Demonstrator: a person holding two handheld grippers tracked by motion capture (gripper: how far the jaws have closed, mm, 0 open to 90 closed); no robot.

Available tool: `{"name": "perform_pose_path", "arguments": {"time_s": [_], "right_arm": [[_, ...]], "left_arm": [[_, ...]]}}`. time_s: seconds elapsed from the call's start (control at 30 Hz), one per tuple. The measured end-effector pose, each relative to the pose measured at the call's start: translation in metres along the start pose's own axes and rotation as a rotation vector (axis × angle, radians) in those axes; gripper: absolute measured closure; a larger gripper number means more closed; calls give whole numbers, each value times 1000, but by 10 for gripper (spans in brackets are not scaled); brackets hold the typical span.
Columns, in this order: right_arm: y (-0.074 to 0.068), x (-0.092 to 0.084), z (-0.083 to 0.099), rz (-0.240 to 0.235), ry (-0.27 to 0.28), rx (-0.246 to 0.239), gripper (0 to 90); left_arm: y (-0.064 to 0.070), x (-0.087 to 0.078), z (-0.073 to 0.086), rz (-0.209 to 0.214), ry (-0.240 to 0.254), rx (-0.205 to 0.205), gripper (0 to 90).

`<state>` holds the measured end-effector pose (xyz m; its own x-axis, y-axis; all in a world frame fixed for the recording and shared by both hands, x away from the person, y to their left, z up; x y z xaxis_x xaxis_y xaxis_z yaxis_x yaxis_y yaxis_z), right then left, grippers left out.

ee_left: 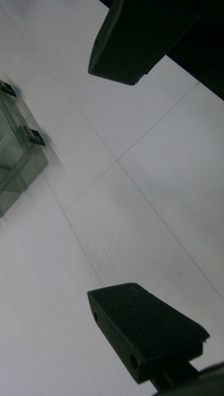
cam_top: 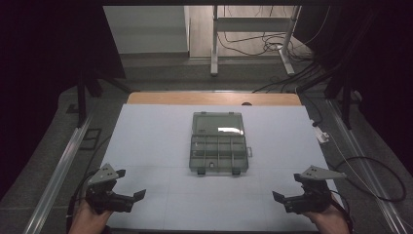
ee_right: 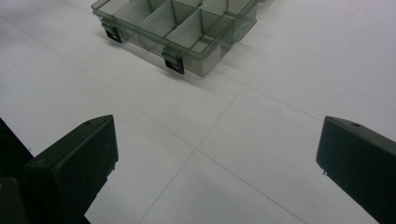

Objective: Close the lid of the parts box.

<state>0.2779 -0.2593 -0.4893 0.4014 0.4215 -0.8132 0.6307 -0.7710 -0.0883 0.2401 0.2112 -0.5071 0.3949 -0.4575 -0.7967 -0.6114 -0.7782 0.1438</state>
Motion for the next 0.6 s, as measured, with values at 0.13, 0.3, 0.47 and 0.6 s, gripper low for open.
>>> {"name": "perform_pose_path", "arguments": {"time_s": [0.13, 0.3, 0.47, 0.6], "right_arm": [[-1, 1, -5, -6, 4, -9, 0], [-2, 4, -12, -25, 5, -34, 0], [-2, 8, -21, -37, 10, -34, 0], [-2, 9, -28, -50, 18, -23, 0]], "left_arm": [[0, 5, -5, 7, -7, 6, 0], [-2, 9, -13, 23, 5, -5, 0], [-3, 14, -23, 58, 27, -3, 0], [-3, 17, -27, 81, 24, -9, 0]]}}
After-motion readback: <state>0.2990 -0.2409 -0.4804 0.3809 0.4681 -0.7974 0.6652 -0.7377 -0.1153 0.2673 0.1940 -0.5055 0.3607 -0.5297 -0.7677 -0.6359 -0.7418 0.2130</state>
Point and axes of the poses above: each handheld gripper's, and its own axes: x roughly forward along the jaws, z roughly out of its underside, y roughly to its right, the point moved 7 cm from there along x, roughly forward along the jaws, and after that the axes turned 13 degrees about -y, right-handed, at the moved point
